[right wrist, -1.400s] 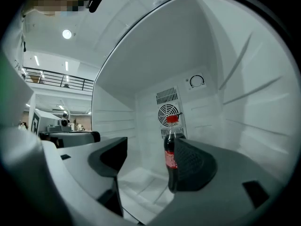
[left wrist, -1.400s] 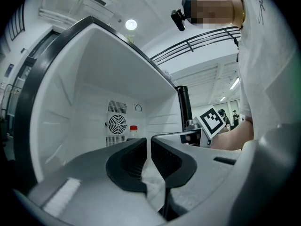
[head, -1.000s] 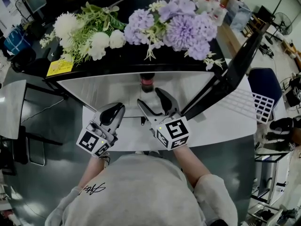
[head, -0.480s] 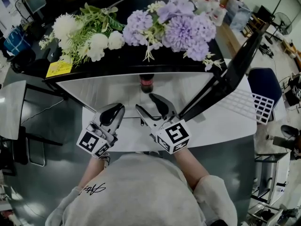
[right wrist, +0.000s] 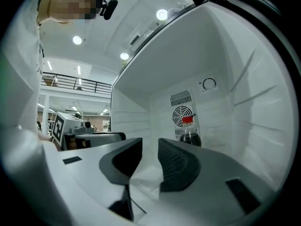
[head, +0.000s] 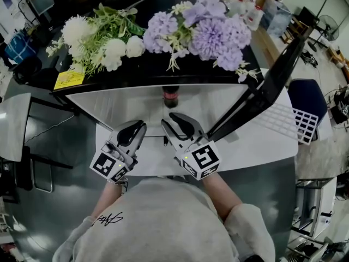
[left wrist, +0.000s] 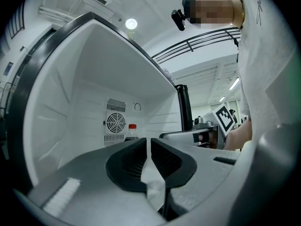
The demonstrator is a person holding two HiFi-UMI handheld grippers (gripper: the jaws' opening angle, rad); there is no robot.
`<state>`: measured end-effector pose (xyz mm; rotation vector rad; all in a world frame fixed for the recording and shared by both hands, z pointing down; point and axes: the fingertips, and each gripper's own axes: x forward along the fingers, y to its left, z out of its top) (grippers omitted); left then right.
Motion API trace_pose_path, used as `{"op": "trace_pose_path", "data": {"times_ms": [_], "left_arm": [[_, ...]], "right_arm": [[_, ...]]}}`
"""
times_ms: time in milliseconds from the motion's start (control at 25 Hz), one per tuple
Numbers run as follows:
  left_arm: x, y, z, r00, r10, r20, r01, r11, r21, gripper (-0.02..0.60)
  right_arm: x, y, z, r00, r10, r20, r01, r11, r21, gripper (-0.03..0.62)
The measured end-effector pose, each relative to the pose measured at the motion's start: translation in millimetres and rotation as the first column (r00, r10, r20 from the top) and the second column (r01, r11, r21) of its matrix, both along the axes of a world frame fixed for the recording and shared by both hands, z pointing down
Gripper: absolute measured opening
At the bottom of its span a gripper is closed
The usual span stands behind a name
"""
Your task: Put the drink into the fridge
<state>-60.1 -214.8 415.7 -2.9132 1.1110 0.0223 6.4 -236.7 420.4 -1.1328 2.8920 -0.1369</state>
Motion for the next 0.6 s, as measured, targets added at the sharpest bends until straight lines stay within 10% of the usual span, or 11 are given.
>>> {"op": "trace_pose_path", "data": {"times_ms": [600], "left_arm": [[5.5, 0.4, -1.6, 1.0, 0.014, -0.003, -0.014, 1.0, 0.002, 0.03]], "right_arm": [[5.6, -0.9, -4.5, 1.0, -0.001, 0.014, 0.001, 1.0, 0.007, 0.038]]}}
